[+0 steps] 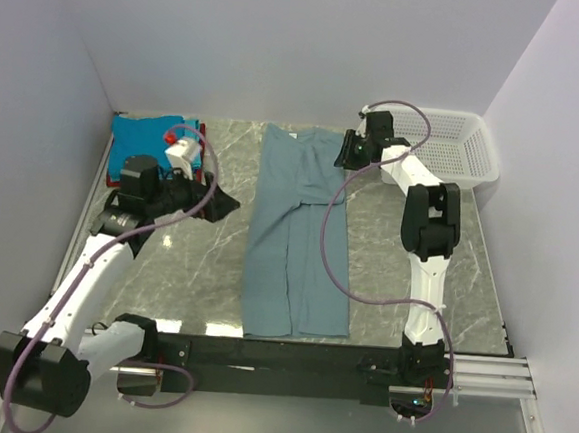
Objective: Fold and stack the t-shirts
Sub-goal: Fold the tshirt
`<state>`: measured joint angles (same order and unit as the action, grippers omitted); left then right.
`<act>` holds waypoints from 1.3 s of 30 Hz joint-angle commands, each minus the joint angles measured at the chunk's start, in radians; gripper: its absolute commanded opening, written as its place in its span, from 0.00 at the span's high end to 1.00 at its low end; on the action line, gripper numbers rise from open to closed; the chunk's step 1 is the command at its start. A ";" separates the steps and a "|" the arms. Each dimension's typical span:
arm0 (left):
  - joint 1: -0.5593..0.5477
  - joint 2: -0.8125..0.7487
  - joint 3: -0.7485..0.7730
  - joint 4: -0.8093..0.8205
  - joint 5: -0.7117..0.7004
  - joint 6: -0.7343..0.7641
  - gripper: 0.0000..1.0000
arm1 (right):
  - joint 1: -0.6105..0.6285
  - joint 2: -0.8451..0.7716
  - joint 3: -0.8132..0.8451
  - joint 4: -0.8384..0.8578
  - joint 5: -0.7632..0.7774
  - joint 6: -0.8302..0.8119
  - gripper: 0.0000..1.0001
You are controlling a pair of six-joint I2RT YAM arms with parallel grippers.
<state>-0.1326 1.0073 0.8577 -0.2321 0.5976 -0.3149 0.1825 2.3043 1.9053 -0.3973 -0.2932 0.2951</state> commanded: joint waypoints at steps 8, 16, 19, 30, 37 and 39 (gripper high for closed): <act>-0.304 -0.211 -0.052 0.025 -0.021 0.525 0.01 | 0.067 -0.438 -0.176 -0.136 -0.144 -0.492 0.50; -0.656 -0.346 -0.253 -0.056 -0.117 0.789 0.04 | 0.090 -1.027 -0.834 -0.196 -0.556 -1.237 0.16; -0.763 -0.354 -0.276 -0.088 -0.192 0.824 0.10 | 0.101 -1.203 -1.053 -0.271 -0.583 -1.489 0.12; -1.159 -0.089 -0.361 -0.070 -0.426 0.890 0.20 | 0.422 -1.427 -1.370 -0.256 -0.376 -1.521 0.20; -1.194 0.063 -0.390 0.051 -0.507 0.866 0.29 | 0.543 -1.422 -1.430 -0.184 -0.301 -1.527 0.21; -1.194 0.115 -0.387 0.057 -0.498 0.860 0.29 | 0.575 -1.421 -1.448 -0.172 -0.282 -1.519 0.22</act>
<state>-1.3193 1.0836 0.4721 -0.2481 0.1307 0.5461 0.7246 0.8856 0.4744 -0.6285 -0.6205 -1.2140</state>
